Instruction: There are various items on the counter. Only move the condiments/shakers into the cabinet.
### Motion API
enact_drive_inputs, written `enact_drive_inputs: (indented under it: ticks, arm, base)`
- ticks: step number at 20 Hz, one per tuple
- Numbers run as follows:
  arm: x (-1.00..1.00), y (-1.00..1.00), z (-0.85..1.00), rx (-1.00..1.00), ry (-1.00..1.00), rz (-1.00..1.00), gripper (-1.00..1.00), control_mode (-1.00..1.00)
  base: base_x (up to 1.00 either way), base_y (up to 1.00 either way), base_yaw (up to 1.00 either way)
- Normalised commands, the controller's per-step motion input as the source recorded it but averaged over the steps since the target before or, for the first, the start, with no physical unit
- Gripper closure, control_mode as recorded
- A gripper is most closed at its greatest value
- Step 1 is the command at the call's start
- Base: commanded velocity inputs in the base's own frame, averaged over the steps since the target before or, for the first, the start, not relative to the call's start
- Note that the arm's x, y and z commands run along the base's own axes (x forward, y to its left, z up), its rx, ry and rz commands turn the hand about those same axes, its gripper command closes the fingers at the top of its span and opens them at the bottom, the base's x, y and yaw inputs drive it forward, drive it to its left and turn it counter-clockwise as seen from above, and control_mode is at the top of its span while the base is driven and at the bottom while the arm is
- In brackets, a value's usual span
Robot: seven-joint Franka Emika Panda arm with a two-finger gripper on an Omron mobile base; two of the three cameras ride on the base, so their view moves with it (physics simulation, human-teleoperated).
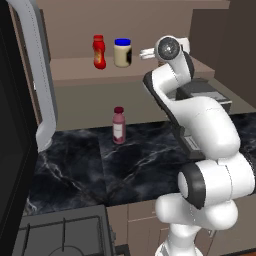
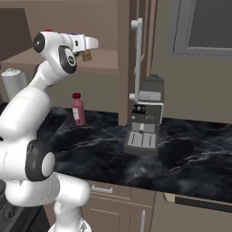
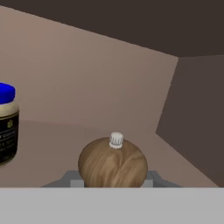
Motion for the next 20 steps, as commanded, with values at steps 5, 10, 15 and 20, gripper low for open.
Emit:
enact_drive_inputs:
  ticks: [5, 10, 15, 20]
  arm:
    - [0.70, 0.00, -0.15, -0.01, 0.04, 0.06, 1.00, -1.00]
    - [0.52, 0.00, -0.14, 0.00, 0.00, 0.09, 1.00, -1.00]
    - [0.47, 0.00, -0.17, 0.00, 0.00, 0.07, 1.00, -1.00]
    - [0.38, 0.00, -0.11, 0.00, 0.00, 0.06, 1.00, -1.00]
  base:
    - [0.00, 0.00, 0.00]
    - [0.00, 0.00, 0.00]
    - [0.00, 0.00, 0.00]
    - [0.00, 0.00, 0.00]
